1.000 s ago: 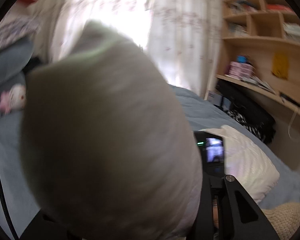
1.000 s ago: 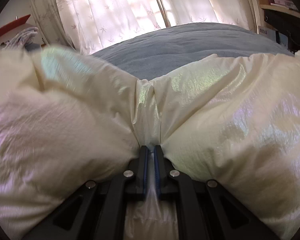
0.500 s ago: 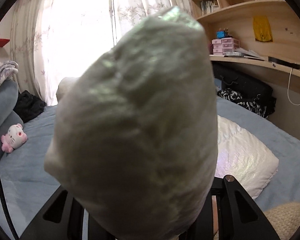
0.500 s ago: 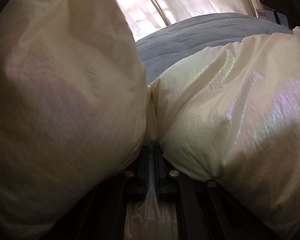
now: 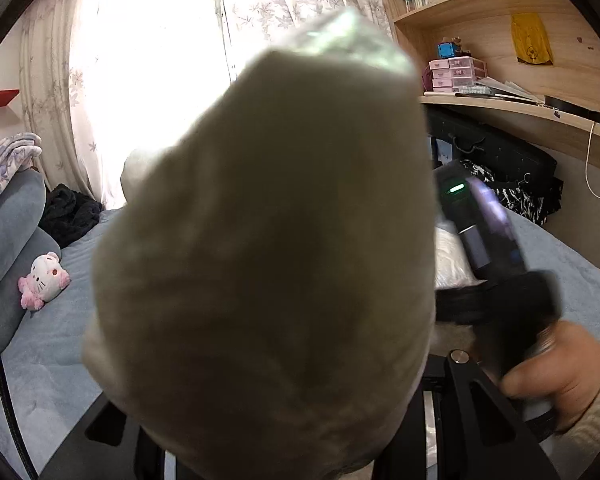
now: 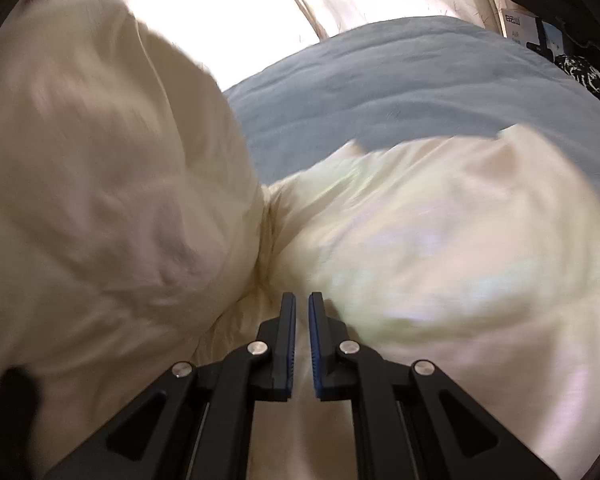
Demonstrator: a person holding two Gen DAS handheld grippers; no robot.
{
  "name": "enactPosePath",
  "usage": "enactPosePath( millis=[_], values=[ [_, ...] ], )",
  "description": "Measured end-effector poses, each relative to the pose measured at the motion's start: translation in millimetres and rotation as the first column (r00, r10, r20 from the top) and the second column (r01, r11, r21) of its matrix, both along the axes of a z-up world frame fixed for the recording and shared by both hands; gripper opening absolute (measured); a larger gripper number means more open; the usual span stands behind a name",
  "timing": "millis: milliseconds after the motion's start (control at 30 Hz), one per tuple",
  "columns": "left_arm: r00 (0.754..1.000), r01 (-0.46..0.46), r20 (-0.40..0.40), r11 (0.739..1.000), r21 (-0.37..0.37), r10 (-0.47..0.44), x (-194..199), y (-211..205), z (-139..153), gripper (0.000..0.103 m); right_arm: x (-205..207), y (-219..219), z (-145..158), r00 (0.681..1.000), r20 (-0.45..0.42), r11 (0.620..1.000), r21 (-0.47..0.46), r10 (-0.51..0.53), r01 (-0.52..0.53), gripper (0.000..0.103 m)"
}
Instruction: Fold large clothes
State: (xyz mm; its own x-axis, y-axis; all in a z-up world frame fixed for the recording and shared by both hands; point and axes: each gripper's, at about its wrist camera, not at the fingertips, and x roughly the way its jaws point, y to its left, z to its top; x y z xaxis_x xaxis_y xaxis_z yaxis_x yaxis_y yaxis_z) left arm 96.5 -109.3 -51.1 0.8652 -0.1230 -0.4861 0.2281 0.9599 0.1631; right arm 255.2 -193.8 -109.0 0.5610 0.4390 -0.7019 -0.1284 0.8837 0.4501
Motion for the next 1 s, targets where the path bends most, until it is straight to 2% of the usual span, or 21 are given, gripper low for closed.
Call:
enactPosePath(
  millis=[167, 333, 433, 533, 633, 700, 833, 900, 1000],
  values=[
    [1.000, 0.019, -0.006, 0.998, 0.062, -0.019, -6, -24, 0, 0.033, -17, -51, 8, 0.996, 0.011, 0.993, 0.074, -0.093, 0.092, 0.006],
    [0.997, 0.079, -0.026, 0.988, 0.131, -0.076, -10, -65, -11, 0.033, -40, -117, 21, 0.965, 0.024, 0.958, 0.130, -0.260, 0.255, 0.006],
    [0.991, 0.131, -0.038, 0.972, 0.195, -0.126, -13, -102, -25, 0.033, -54, -155, 34, 0.940, 0.036, 0.932, 0.143, -0.340, 0.332, 0.006],
    [0.980, 0.198, -0.064, 0.938, 0.283, -0.188, -21, -148, -47, 0.033, -60, -178, 42, 0.918, 0.057, 0.914, 0.136, -0.393, 0.383, 0.006],
    [0.967, 0.253, -0.082, 0.879, 0.405, -0.241, -33, -193, -77, 0.034, -66, -202, 45, 0.901, 0.064, 0.900, 0.114, -0.430, 0.421, 0.006],
    [0.959, 0.273, -0.072, 0.828, 0.489, -0.274, -42, -215, -102, 0.038, -69, -215, 50, 0.892, 0.066, 0.893, 0.096, -0.447, 0.440, 0.006],
    [0.951, 0.273, -0.044, 0.763, 0.585, -0.307, -54, -233, -132, 0.039, -73, -237, 31, 0.889, 0.022, 0.889, 0.032, -0.458, 0.457, 0.006],
    [0.948, 0.273, -0.035, 0.749, 0.604, -0.317, -57, -234, -139, 0.041, -68, -245, 19, 0.887, -0.017, 0.887, 0.015, -0.461, 0.461, 0.006],
    [0.943, 0.296, -0.051, 0.754, 0.586, -0.330, -72, -242, -136, 0.048, -70, -255, -1, 0.888, -0.071, 0.890, 0.012, -0.454, 0.456, 0.007]
  ],
)
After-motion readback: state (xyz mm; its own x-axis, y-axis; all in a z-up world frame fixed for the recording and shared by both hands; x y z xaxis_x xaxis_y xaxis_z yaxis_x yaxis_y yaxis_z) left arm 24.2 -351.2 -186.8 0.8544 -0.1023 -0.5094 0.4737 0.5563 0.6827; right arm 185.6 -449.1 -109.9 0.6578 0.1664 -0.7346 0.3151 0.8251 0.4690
